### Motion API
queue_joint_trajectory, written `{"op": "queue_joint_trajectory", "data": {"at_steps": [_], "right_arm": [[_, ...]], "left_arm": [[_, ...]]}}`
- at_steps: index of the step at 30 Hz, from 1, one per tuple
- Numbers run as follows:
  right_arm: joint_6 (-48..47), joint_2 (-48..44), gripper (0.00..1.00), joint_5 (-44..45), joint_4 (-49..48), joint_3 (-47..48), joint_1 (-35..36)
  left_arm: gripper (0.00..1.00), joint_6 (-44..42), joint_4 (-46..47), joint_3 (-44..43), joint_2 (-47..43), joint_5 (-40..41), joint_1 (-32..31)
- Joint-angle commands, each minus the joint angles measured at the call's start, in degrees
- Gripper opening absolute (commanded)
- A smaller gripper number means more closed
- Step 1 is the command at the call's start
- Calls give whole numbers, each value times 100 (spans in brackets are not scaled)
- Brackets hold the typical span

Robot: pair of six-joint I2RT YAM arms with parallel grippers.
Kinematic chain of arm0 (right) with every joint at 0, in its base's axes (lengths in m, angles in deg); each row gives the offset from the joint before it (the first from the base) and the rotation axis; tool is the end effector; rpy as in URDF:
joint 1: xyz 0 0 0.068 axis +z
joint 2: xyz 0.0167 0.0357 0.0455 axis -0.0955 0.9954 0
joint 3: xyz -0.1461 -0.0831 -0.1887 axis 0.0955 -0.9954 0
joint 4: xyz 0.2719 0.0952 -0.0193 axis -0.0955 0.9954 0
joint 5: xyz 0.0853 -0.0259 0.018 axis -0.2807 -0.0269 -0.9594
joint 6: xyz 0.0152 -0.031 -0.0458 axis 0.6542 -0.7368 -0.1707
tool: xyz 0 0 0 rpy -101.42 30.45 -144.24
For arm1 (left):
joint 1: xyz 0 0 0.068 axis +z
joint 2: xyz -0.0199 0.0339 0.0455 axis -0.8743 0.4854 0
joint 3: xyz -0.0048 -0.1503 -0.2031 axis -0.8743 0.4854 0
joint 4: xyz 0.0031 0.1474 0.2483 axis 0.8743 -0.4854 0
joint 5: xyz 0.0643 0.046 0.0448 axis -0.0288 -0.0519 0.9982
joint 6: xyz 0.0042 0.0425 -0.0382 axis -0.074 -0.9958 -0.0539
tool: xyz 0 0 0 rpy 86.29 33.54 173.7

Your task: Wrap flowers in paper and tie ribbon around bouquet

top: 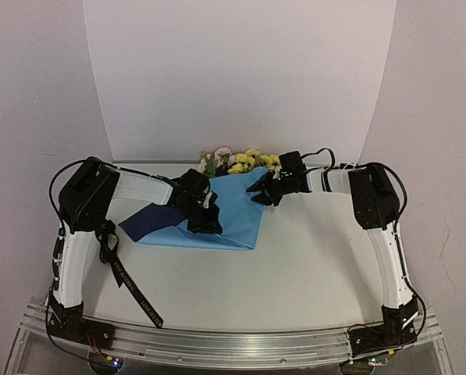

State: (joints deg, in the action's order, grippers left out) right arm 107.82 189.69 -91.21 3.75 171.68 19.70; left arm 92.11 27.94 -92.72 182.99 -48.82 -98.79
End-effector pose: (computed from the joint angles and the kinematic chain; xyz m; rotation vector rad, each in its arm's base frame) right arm 0.4836 0.2553 0.1035 0.3885 2.5235 1.4800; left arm 0.3604 -0.3008 0.0827 0.2522 2.7895 -0.9393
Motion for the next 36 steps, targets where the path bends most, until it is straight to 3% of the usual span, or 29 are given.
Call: {"op": "queue_joint_trajectory", "data": {"at_steps": [1, 19, 36], "right_arm": [[164, -122, 37, -16, -324, -208, -213], [475, 115, 36, 270, 2, 139, -424], [59, -420, 29, 1716, 1391, -256, -156]], "left_arm": [[0, -115, -565, 64, 442, 413, 42], [0, -118, -632, 23, 475, 356, 55], [0, -177, -730, 89, 305, 351, 56]]}}
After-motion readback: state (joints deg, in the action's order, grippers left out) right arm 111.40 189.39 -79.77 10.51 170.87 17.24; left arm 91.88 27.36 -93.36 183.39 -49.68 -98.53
